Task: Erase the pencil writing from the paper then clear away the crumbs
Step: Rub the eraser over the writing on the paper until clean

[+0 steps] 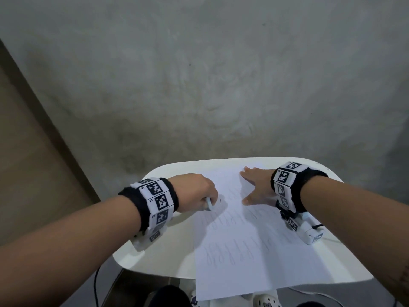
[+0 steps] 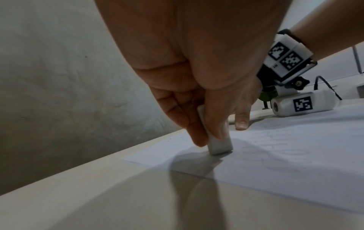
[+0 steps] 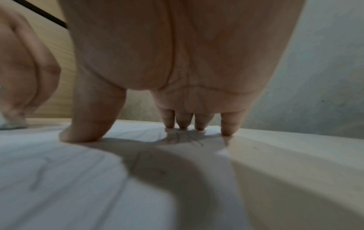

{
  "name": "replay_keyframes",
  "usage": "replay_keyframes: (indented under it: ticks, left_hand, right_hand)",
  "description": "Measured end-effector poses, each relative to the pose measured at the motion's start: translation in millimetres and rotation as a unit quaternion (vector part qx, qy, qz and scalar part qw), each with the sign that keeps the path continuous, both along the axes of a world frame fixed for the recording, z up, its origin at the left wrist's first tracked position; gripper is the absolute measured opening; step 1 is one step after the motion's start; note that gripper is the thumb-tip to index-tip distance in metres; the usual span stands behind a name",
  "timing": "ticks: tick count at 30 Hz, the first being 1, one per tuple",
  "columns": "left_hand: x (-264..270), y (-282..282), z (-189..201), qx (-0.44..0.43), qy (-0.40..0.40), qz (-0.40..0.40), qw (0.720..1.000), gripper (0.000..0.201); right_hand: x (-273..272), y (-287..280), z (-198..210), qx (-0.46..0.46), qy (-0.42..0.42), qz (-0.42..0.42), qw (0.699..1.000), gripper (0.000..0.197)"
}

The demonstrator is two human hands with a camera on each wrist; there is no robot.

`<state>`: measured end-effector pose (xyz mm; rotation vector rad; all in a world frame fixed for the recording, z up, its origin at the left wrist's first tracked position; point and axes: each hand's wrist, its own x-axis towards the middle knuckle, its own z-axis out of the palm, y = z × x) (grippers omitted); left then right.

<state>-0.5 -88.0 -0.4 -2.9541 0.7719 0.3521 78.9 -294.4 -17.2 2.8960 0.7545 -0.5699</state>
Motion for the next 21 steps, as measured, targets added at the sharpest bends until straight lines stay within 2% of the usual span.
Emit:
replay_keyframes:
  ticks: [3,8,13,17,21]
  left_hand:
    - [2,3,5,-0.005,0.006,0.021,1.000,0.022]
    - [37,-30,12,-0.037,-0.058,0.015,0.998,0.026]
    - [56,-66,6,-0.013,-0.043,0.031,0.999,0.026]
    - [42,-44,-1,-0.003,-0.038,0.007,0.999,0.018]
    - [36,-37,8,0.032,-0.005,-0.007,0.999,0.019]
  right_hand:
    - [0,-2,-2,0.000,0.003,0.004,1.000,0.096]
    - [1,1,-3,0.009,-0.003,0.003,1.000,0.095]
    - [-1,1,-3,0.064,-0.017,0.014,0.998,0.077]
    - [1,-1,-7,0.007,-0.008,0.003,1.000,0.095]
    - [0,-1,-9,-0.007,-0.011,0.006,1.000,0.097]
